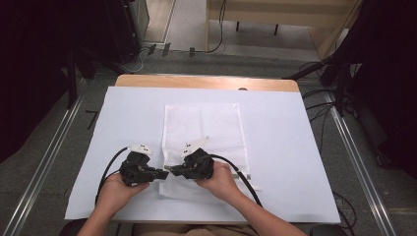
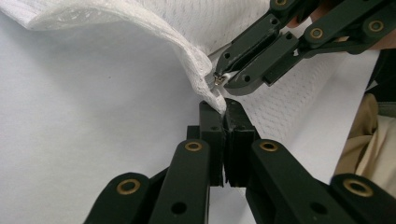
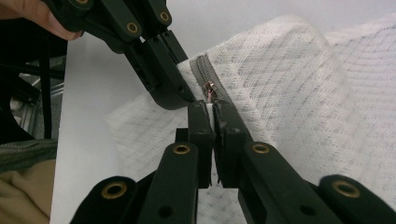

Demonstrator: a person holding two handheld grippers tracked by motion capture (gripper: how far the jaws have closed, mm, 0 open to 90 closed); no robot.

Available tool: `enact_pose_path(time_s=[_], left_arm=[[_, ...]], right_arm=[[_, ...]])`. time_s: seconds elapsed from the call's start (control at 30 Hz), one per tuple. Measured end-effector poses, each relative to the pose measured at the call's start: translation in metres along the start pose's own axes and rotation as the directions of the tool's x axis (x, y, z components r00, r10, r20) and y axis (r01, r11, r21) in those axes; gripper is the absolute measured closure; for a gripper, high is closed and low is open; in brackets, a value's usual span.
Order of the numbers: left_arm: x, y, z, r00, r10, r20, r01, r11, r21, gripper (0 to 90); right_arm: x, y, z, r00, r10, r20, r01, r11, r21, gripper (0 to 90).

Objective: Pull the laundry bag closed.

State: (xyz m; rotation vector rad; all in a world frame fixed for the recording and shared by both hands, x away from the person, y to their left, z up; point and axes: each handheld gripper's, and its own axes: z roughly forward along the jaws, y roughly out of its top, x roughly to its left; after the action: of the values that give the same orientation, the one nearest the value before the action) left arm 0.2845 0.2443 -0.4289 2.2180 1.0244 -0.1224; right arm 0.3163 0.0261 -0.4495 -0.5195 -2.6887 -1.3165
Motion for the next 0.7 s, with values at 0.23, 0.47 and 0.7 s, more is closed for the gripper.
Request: enact_pose_path(time_s=[0.23, 0.47, 0.7], left_arm=[[0.001, -0.002, -0.006, 1.0, -0.004, -0.006, 0.004, 1.0, -0.009, 90.0], [0.007, -0.004, -0.013, 0.9998, -0.015, 0.009, 0.015, 0.9996, -0.025, 90.0], [0.005, -0.003, -0.01, 1.0, 0.007, 0.003, -0.007, 0.9998, -0.016, 90.0]], right_arm=[[-0.001, -0.003, -0.002, 0.9993, -0.033, -0.015, 0.033, 0.999, 0.001, 88.0], [-0.006, -0.011, -0.01, 0.9995, -0.029, 0.008, 0.029, 0.999, 0.031, 88.0], [-0.008, -0.013, -0.012, 0.9991, -0.042, 0.007, 0.042, 0.998, 0.036, 87.9]])
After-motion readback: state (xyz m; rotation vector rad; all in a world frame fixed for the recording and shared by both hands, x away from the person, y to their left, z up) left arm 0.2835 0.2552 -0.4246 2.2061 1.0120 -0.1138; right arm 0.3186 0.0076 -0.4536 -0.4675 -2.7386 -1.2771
